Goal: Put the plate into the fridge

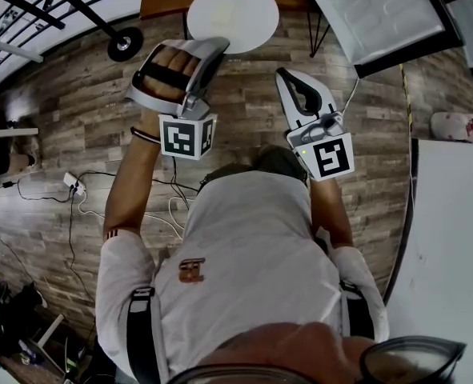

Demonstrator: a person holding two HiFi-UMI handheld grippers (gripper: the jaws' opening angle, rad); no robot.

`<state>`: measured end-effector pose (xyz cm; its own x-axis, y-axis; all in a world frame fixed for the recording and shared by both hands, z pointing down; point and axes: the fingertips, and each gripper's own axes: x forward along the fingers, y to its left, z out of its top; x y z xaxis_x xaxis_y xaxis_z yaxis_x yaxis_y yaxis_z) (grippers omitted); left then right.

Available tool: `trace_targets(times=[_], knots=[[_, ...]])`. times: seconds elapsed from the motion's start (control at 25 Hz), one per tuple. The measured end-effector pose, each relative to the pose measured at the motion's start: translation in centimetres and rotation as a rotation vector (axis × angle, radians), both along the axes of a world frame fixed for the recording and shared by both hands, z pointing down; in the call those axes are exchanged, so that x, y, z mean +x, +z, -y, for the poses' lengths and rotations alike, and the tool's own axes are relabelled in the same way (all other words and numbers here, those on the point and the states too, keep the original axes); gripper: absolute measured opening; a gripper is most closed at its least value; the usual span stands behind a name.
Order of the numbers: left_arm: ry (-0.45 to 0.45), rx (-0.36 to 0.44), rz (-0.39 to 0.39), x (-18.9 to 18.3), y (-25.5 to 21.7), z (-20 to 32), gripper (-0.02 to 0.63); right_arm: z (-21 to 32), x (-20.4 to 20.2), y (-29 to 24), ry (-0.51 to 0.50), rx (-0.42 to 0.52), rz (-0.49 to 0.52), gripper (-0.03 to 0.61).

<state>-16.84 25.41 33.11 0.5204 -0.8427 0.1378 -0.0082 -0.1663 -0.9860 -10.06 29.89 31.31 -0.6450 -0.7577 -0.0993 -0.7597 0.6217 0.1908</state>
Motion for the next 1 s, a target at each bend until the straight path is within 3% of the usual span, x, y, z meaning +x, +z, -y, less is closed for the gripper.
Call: trace_targets(times=[0.48,1.0], knots=[[0.001,-0.001,0.009,0.5,0.2,3.0,0.028,3.0,0.5,0.5,-0.007,-0.007,0.008,0.032],[-0.026,0.016,0.031,3.7,0.3,12.8,0.027,13.4,3.6,0.9,-0.042,0.010,0.030,0.032]])
